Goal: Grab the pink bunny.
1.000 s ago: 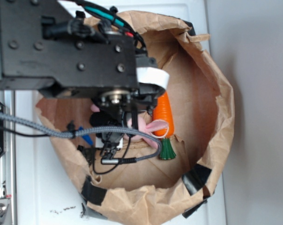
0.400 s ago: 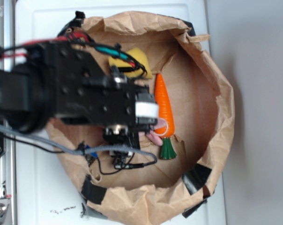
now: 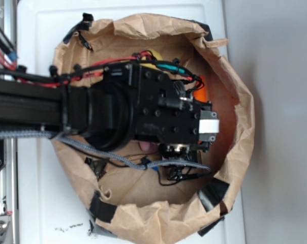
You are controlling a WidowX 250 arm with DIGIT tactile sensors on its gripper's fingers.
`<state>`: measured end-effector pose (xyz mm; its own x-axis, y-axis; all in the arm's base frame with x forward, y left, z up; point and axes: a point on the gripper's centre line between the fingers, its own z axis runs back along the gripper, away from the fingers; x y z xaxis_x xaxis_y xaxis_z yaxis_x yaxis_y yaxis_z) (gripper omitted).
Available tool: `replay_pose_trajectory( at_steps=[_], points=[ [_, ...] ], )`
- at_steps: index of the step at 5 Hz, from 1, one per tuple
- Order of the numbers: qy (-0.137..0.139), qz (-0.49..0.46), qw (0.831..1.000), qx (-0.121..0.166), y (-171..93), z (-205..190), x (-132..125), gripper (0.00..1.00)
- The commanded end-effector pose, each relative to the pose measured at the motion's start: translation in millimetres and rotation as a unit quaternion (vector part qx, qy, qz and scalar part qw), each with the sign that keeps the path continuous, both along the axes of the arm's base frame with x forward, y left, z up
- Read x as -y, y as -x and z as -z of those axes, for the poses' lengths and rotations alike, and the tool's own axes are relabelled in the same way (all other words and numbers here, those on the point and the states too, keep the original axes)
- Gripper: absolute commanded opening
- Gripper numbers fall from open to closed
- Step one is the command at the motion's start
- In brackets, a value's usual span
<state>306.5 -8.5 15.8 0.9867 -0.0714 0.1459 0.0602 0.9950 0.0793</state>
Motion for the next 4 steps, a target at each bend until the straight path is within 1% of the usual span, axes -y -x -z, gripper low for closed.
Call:
replay_pose_trajectory(
  at_steps=[1,2,3,4],
  points=[
    [0.045,-0.016,0.998,-0.030,16.7,-36.6,-6.2,0.00],
    [0.087,-0.015,0.995,-0.045,29.7,-81.7,-1.2,0.00],
    [0.109,-0.021,0.993,-0.039,38.7,-116.3,-4.6,0.00],
    [0.123,-0.030,0.992,-0.019,42.7,-139.8,-9.9,0.00]
  ],
)
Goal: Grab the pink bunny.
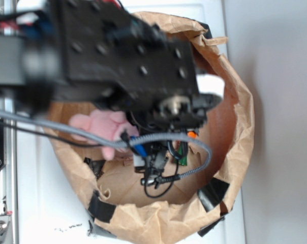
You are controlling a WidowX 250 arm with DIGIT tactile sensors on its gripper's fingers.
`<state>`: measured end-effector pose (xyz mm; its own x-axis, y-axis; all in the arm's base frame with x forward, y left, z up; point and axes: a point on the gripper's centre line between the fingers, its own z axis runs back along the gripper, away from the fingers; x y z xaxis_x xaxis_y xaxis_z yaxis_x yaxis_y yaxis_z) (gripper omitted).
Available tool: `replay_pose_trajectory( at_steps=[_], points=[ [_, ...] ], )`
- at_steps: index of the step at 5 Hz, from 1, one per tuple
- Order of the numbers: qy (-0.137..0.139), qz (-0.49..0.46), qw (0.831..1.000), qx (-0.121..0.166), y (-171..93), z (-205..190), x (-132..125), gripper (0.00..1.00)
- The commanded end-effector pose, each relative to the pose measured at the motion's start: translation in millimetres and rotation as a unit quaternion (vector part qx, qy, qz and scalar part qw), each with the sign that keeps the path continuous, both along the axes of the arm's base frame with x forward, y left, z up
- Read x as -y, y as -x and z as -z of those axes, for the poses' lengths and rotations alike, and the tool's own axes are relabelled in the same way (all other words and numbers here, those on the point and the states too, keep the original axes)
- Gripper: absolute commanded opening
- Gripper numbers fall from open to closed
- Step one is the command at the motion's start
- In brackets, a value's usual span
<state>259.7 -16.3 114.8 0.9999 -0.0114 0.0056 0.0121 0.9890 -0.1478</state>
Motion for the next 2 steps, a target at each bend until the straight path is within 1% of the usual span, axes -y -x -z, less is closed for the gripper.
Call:
replay_pose_trajectory(
  at_steps=[1,2],
  points=[
    [0.017,-0.015,0.998,0.052,-23.3,-43.0,-21.4,0.00],
    [-0.022,0.015,0.995,0.097,-50.0,-37.0,-20.9,0.64]
  ],
)
